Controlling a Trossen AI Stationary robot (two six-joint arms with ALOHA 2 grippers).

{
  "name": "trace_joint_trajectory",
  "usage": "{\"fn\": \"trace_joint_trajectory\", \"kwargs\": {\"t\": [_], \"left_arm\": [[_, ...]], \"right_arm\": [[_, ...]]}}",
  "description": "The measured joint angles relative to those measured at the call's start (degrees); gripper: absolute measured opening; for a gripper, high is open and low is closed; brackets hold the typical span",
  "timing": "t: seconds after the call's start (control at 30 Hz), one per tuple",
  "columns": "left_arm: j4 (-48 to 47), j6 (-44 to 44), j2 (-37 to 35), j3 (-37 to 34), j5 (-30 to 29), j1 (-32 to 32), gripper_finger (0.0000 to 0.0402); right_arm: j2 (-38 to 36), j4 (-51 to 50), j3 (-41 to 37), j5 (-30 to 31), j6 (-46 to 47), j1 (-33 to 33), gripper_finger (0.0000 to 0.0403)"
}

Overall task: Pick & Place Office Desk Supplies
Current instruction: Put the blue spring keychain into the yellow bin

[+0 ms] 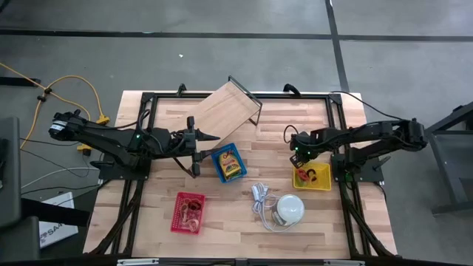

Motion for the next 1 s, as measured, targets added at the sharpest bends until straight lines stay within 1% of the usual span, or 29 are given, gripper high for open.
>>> {"fn": "trace_joint_trajectory", "kwargs": {"t": [0.3,0.53,0.87,1.0], "left_arm": [[-0.02,0.0,0.0,0.0,0.0,0.0,0.015],[-0.02,0.0,0.01,0.0,0.0,0.01,0.015],[-0.01,0.0,0.01,0.0,0.01,0.01,0.015],[0.0,0.0,0.0,0.0,0.0,-0.01,0.015]], "right_arm": [[3.64,0.58,0.3,-0.29,0.37,-0.02,0.0087],[3.79,0.99,0.17,-0.15,-0.58,-0.02,0.0084],[3.83,1.16,0.12,0.04,-0.79,0.0,0.0035],[3.73,1.14,0.07,0.17,-0.94,0.0,0.0025]]}}
